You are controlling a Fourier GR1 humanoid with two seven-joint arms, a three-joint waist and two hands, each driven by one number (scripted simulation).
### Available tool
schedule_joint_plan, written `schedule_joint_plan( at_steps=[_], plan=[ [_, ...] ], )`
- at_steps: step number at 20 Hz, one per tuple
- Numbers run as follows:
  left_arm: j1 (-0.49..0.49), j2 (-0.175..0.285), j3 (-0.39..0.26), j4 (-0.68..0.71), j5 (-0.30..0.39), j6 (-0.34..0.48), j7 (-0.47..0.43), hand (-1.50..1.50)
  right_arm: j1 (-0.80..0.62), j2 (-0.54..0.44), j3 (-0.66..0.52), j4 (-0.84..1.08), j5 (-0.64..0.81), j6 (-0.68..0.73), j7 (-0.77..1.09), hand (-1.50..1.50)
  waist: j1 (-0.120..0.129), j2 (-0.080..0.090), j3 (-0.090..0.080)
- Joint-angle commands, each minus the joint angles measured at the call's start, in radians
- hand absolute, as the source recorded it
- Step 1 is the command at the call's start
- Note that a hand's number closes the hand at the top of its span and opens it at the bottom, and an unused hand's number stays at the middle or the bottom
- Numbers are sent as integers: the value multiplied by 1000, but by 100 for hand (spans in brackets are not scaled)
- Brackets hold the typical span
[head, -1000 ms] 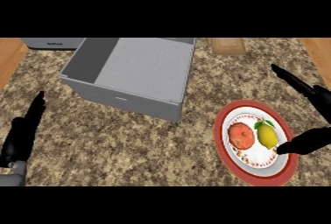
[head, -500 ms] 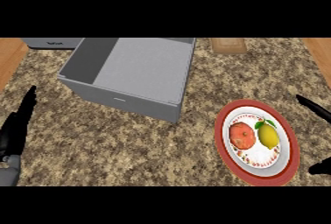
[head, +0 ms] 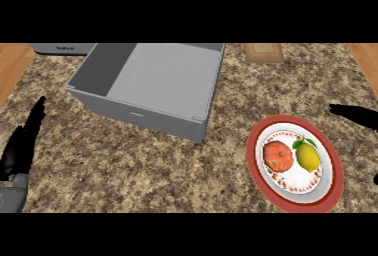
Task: Pick the lemon from the plate and place it in the cardboard box
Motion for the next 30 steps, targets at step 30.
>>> schedule_joint_plan(
  at_steps=[30],
  plan=[
    [-30, -44, 122, -23, -73, -86, 53, 0, -84, 287, 62, -52, 512, 262, 250, -150, -27, -7, 0]
  ],
)
